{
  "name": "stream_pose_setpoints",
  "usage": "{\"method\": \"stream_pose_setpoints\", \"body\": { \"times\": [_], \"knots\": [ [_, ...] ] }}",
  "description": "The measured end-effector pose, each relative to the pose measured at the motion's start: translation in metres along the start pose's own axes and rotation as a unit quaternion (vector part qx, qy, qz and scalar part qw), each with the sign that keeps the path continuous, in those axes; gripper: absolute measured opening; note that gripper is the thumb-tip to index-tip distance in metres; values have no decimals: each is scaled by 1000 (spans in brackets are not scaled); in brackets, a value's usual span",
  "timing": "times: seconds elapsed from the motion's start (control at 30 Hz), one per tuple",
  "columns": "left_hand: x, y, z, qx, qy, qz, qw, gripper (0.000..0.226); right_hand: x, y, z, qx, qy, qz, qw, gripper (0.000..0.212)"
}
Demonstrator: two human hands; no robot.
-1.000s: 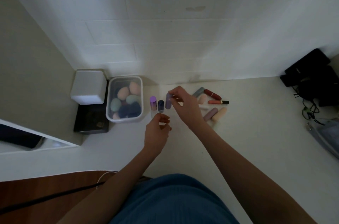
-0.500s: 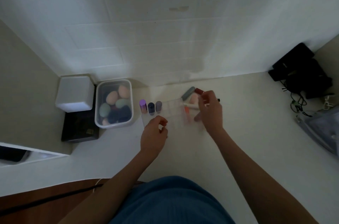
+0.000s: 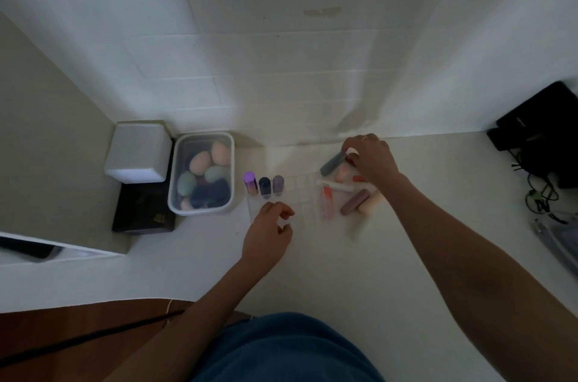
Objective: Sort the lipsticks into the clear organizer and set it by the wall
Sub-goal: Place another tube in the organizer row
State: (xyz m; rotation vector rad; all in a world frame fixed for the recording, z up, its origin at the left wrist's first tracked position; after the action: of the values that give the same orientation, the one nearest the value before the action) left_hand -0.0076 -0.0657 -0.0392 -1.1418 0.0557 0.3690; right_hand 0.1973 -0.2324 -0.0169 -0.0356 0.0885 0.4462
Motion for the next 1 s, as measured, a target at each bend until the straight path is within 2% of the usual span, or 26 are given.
{"method": "stream_pose_setpoints", "body": {
  "times": [0.13,0.27,0.4,0.57,0.63,0.73,0.83,0.93,1.0],
  "knots": [
    [-2,2,0,-12,-1,4,1000,22,4,11,-13,-26,45,66,997,39],
    [-3,1,-1,-19,-5,8,1000,22,3,11,-22,-13,37,56,998,38],
    [-4,-2,0,-34,-8,26,999,19,2,6,-12,62,-33,25,997,29],
    [-8,-10,4,-175,-35,66,982,16,-13,4,21,109,-125,22,986,28],
    [-6,-21,2,-249,-36,66,966,19,-25,12,34,187,-148,34,971,29],
    [2,-40,-2,-336,-35,61,939,35,-53,41,40,288,-120,46,949,29],
    [2,-50,-3,-387,-31,49,920,37,-82,67,38,301,-104,80,945,31],
    [-2,-49,-2,-414,-17,38,910,31,-101,70,37,348,-98,35,932,38],
    [-5,-49,-2,-417,1,36,908,28,-110,65,34,447,-84,-46,889,40]
  ]
}}
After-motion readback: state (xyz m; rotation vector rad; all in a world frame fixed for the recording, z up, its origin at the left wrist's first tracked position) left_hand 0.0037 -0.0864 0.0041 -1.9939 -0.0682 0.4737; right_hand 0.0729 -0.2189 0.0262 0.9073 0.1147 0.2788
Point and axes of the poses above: each hand's wrist, its own x-axis towards the middle knuckle, its own z-axis out of the back of the hand, y = z × x, the point moved 5 cm from there along x, towards the middle knuckle, and after that the axes turned 13 degrees about -x, right-handed, at the moved point
